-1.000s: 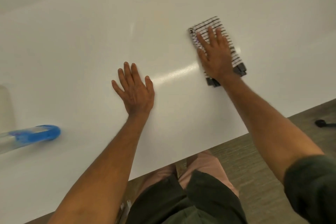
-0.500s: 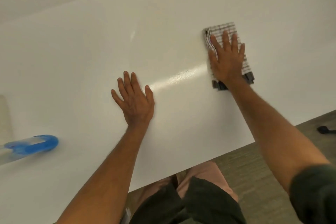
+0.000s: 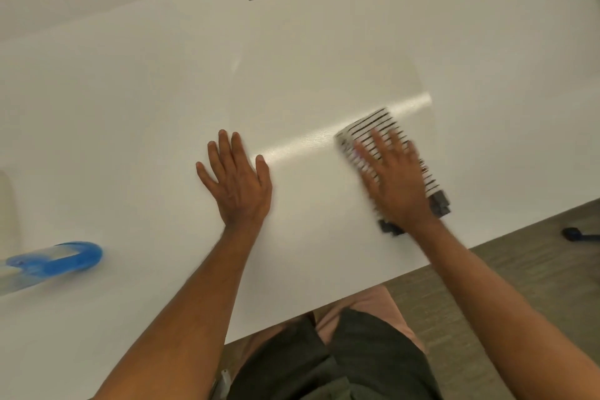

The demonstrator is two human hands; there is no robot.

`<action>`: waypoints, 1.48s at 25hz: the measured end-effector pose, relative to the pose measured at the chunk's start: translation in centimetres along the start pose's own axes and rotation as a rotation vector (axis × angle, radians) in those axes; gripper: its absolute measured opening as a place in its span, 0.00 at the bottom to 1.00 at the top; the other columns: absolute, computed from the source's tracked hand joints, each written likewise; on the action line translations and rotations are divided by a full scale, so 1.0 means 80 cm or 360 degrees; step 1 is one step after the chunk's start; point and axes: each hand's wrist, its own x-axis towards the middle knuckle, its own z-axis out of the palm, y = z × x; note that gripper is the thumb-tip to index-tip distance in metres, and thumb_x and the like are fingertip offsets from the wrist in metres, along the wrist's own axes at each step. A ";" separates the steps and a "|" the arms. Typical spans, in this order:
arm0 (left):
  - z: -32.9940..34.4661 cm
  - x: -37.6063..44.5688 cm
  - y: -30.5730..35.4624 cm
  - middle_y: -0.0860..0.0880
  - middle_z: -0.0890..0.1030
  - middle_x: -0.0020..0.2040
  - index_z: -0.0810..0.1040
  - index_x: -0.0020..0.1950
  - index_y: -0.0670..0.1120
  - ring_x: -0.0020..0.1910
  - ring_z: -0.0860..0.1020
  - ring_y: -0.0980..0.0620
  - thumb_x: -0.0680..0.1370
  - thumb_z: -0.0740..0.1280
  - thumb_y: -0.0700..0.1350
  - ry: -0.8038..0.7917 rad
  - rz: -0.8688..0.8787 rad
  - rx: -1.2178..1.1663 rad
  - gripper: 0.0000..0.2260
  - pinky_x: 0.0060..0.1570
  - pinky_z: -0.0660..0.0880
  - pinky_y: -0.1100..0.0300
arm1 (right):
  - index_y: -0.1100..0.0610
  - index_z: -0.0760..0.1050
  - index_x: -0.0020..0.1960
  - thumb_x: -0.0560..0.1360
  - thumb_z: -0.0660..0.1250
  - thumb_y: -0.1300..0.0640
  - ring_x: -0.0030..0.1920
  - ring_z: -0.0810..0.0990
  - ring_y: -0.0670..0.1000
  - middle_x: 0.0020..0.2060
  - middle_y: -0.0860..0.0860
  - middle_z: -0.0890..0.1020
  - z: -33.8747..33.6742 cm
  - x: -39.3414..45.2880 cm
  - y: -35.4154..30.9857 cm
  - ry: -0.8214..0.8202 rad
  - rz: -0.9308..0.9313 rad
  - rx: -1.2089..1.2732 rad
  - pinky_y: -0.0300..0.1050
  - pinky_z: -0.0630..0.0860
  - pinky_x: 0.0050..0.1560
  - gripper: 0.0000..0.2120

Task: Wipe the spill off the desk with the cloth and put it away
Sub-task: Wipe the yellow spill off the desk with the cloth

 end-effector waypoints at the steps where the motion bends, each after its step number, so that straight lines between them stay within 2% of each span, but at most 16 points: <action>1: 0.001 -0.001 0.000 0.47 0.59 0.84 0.60 0.83 0.47 0.83 0.60 0.44 0.85 0.52 0.57 0.0004 0.0004 0.0015 0.28 0.79 0.57 0.36 | 0.43 0.57 0.83 0.86 0.50 0.42 0.84 0.53 0.62 0.84 0.53 0.58 -0.009 0.022 0.031 0.0032 0.0176 -0.0002 0.67 0.55 0.81 0.26; 3: 0.004 0.000 0.001 0.47 0.60 0.84 0.60 0.83 0.47 0.82 0.61 0.44 0.85 0.51 0.57 0.0020 0.0004 0.0035 0.28 0.78 0.57 0.36 | 0.44 0.59 0.83 0.85 0.49 0.43 0.83 0.56 0.64 0.84 0.55 0.60 -0.027 0.087 0.073 0.0114 0.0449 -0.0012 0.67 0.55 0.81 0.26; 5: 0.006 0.001 0.000 0.47 0.61 0.84 0.60 0.82 0.47 0.82 0.61 0.44 0.85 0.51 0.57 0.0034 -0.0004 0.0023 0.27 0.79 0.57 0.36 | 0.45 0.59 0.83 0.85 0.48 0.42 0.83 0.54 0.66 0.84 0.57 0.58 -0.038 0.156 0.077 0.0175 0.0591 0.0023 0.66 0.53 0.81 0.27; 8: 0.004 0.000 0.001 0.47 0.62 0.83 0.61 0.82 0.47 0.82 0.62 0.44 0.85 0.51 0.58 0.0039 0.0007 0.0039 0.27 0.78 0.58 0.36 | 0.45 0.54 0.84 0.86 0.47 0.42 0.84 0.51 0.67 0.84 0.58 0.55 -0.035 0.210 0.001 0.0113 0.0438 0.0010 0.65 0.50 0.82 0.28; 10: -0.001 0.001 0.002 0.47 0.62 0.83 0.62 0.82 0.47 0.82 0.62 0.43 0.85 0.51 0.58 0.0006 0.0009 0.0027 0.27 0.78 0.58 0.35 | 0.45 0.54 0.84 0.86 0.48 0.42 0.84 0.50 0.66 0.84 0.57 0.55 -0.020 0.182 -0.081 0.0042 0.0157 0.0035 0.64 0.48 0.83 0.28; 12: -0.006 0.000 0.001 0.47 0.61 0.84 0.61 0.83 0.47 0.82 0.60 0.43 0.86 0.49 0.57 -0.0033 0.0016 0.0011 0.27 0.78 0.58 0.35 | 0.45 0.56 0.84 0.86 0.50 0.43 0.84 0.50 0.63 0.84 0.56 0.56 0.001 0.098 -0.143 -0.0030 -0.0144 0.0097 0.64 0.48 0.83 0.27; 15: -0.008 0.000 0.000 0.46 0.60 0.84 0.61 0.83 0.47 0.83 0.60 0.43 0.86 0.49 0.56 -0.0060 0.0027 -0.0005 0.27 0.78 0.57 0.35 | 0.44 0.53 0.84 0.87 0.51 0.42 0.85 0.47 0.59 0.85 0.53 0.54 0.021 -0.033 -0.120 -0.0113 -0.0296 0.0136 0.64 0.49 0.83 0.27; 17: -0.006 0.001 -0.001 0.47 0.60 0.84 0.60 0.83 0.47 0.83 0.60 0.43 0.85 0.50 0.56 -0.0056 0.0019 -0.0007 0.27 0.78 0.58 0.35 | 0.43 0.53 0.84 0.86 0.49 0.40 0.85 0.47 0.59 0.85 0.52 0.53 0.012 -0.045 -0.045 -0.0057 -0.0116 0.0090 0.65 0.51 0.82 0.27; 20: -0.003 0.000 0.001 0.46 0.61 0.83 0.61 0.82 0.46 0.82 0.61 0.43 0.85 0.51 0.57 -0.0023 0.0009 0.0000 0.27 0.78 0.58 0.35 | 0.45 0.57 0.83 0.86 0.51 0.43 0.84 0.55 0.63 0.84 0.55 0.59 -0.015 0.030 0.056 0.0093 0.0343 -0.0015 0.66 0.56 0.81 0.26; 22: 0.000 0.000 0.001 0.46 0.61 0.83 0.61 0.82 0.46 0.82 0.62 0.43 0.85 0.51 0.57 0.0009 0.0019 0.0015 0.27 0.78 0.58 0.35 | 0.46 0.59 0.83 0.86 0.50 0.44 0.83 0.56 0.65 0.83 0.57 0.60 -0.031 0.105 0.087 0.0155 0.0603 0.0000 0.66 0.55 0.81 0.26; 24: 0.006 0.000 -0.001 0.46 0.61 0.83 0.61 0.82 0.47 0.82 0.62 0.43 0.86 0.51 0.57 0.0048 0.0026 0.0040 0.27 0.78 0.58 0.36 | 0.46 0.58 0.83 0.86 0.49 0.43 0.83 0.53 0.66 0.84 0.58 0.58 -0.039 0.180 0.082 0.0174 0.0710 0.0039 0.66 0.52 0.82 0.27; 26: 0.011 -0.001 -0.002 0.46 0.62 0.83 0.61 0.82 0.47 0.82 0.62 0.43 0.86 0.51 0.57 0.0078 0.0025 0.0064 0.27 0.77 0.59 0.36 | 0.45 0.55 0.84 0.86 0.49 0.42 0.84 0.51 0.66 0.84 0.57 0.55 -0.041 0.240 0.046 0.0163 0.0619 0.0050 0.66 0.49 0.83 0.27; 29: 0.009 0.002 -0.001 0.46 0.62 0.83 0.61 0.82 0.47 0.81 0.63 0.43 0.86 0.49 0.58 0.0098 0.0041 0.0078 0.27 0.77 0.59 0.36 | 0.44 0.52 0.84 0.86 0.48 0.42 0.84 0.49 0.65 0.85 0.57 0.53 -0.038 0.280 -0.053 0.0094 0.0300 0.0055 0.64 0.48 0.83 0.28; 33: -0.002 0.002 -0.004 0.47 0.62 0.83 0.63 0.82 0.47 0.82 0.61 0.45 0.86 0.47 0.57 0.0013 0.0055 -0.0065 0.27 0.79 0.57 0.38 | 0.44 0.55 0.84 0.86 0.50 0.42 0.85 0.50 0.62 0.85 0.55 0.55 -0.008 0.178 -0.172 -0.0047 -0.0304 0.0103 0.62 0.47 0.84 0.27; 35: -0.008 0.003 -0.009 0.48 0.63 0.83 0.64 0.82 0.47 0.82 0.61 0.46 0.86 0.47 0.56 -0.0026 0.0021 -0.0232 0.27 0.80 0.56 0.40 | 0.44 0.58 0.83 0.87 0.53 0.43 0.85 0.52 0.59 0.84 0.53 0.57 0.013 0.090 -0.162 -0.0046 -0.0439 0.0155 0.62 0.49 0.83 0.25; 37: -0.011 0.016 -0.028 0.47 0.64 0.83 0.66 0.81 0.45 0.81 0.63 0.45 0.85 0.50 0.56 -0.0008 -0.0028 -0.0242 0.27 0.80 0.57 0.41 | 0.43 0.58 0.83 0.87 0.52 0.42 0.85 0.53 0.58 0.84 0.51 0.58 0.017 0.047 -0.108 0.0000 -0.0418 0.0110 0.64 0.52 0.82 0.25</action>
